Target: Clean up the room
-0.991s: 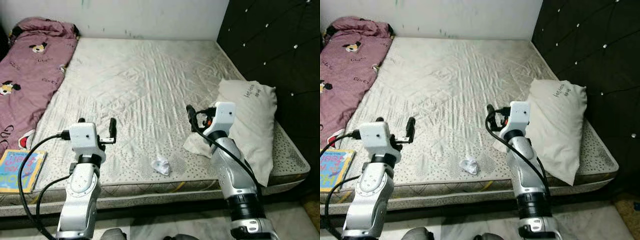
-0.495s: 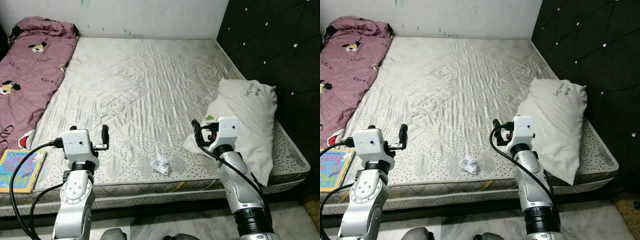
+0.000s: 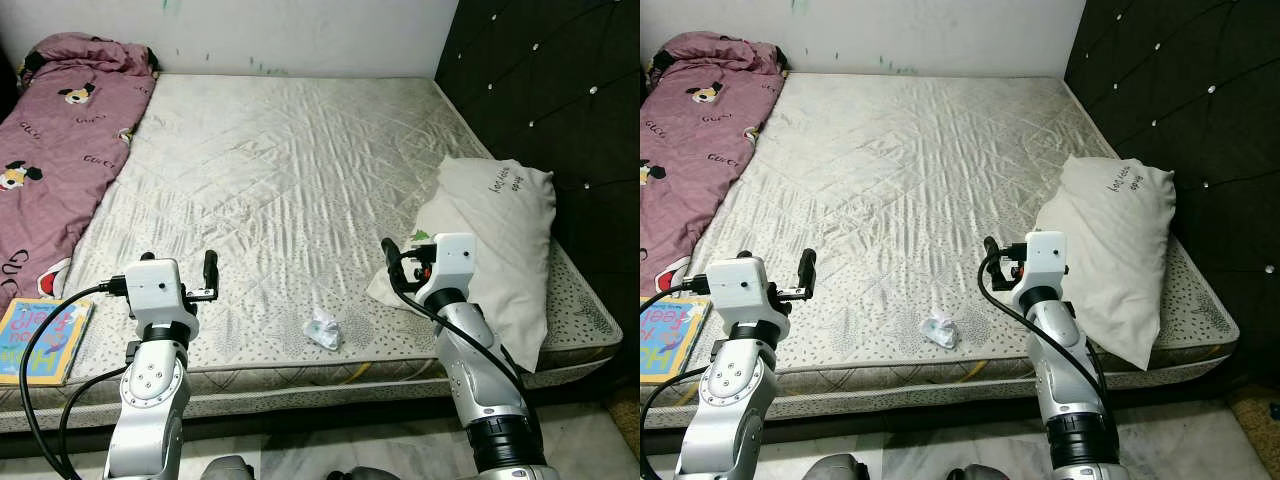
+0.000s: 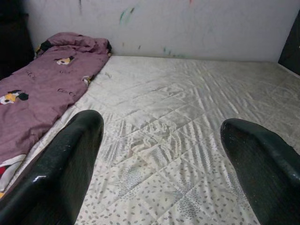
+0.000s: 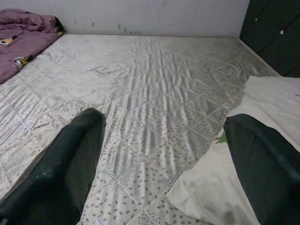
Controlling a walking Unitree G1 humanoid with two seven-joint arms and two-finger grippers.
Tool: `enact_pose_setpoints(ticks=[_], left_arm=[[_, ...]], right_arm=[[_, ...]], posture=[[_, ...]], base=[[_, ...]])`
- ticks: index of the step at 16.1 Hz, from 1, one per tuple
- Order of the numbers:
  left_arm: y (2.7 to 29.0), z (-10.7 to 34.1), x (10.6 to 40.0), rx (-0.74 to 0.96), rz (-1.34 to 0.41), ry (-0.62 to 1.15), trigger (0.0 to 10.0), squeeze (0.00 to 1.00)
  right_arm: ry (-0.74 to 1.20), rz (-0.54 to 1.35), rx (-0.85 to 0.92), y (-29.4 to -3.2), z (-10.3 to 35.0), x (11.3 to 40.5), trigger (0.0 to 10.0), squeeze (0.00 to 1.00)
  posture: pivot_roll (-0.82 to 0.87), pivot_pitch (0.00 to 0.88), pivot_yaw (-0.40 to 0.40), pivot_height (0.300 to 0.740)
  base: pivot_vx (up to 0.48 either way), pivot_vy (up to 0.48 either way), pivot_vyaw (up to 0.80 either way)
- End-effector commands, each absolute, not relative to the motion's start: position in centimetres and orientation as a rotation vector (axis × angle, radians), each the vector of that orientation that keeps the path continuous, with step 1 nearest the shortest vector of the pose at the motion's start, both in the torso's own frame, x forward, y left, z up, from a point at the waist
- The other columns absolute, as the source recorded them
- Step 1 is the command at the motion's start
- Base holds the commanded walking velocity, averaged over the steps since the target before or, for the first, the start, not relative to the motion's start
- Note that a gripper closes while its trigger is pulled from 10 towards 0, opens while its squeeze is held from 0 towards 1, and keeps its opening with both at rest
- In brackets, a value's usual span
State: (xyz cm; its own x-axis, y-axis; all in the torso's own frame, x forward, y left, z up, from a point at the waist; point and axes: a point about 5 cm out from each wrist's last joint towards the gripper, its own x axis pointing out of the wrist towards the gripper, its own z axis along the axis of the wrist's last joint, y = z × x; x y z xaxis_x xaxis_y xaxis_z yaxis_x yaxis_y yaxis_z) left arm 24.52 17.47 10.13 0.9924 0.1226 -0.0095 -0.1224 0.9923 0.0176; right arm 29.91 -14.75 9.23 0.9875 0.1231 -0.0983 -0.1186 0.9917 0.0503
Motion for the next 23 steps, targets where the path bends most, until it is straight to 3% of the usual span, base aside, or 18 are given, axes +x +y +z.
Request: enact_pose_setpoints(ticks=[1,11,20,23], left_arm=[[17.4,10.2,24.8,0.026,0.123,0.015,10.0,0.00],[17.2,10.2,24.9,0.022,0.130,0.018,10.0,0.00],[17.6,10.8,25.4,0.038,0.182,-0.005,10.0,0.00],[17.6,10.7,25.4,0.036,0.185,-0.002,10.0,0.00]], right_arm=[[0.093,0.139,0.039,-14.4,9.5,30.2,10.0,0.00],[0.081,0.158,0.042,-13.8,9.7,30.5,10.0,0.00],[0.069,0.169,0.020,-13.5,10.1,31.2,10.0,0.00],[0.050,0.198,0.005,-13.1,10.3,31.3,10.0,0.00]], posture=[[0.11,0.012,-0.049,0.716],[0.12,0.007,-0.055,0.620],[0.12,0.022,-0.060,0.620],[0.12,0.022,-0.060,0.620]], base=[[0.000,0.000,0.00],[0.000,0.000,0.00],[0.000,0.000,0.00],[0.000,0.000,0.75]])
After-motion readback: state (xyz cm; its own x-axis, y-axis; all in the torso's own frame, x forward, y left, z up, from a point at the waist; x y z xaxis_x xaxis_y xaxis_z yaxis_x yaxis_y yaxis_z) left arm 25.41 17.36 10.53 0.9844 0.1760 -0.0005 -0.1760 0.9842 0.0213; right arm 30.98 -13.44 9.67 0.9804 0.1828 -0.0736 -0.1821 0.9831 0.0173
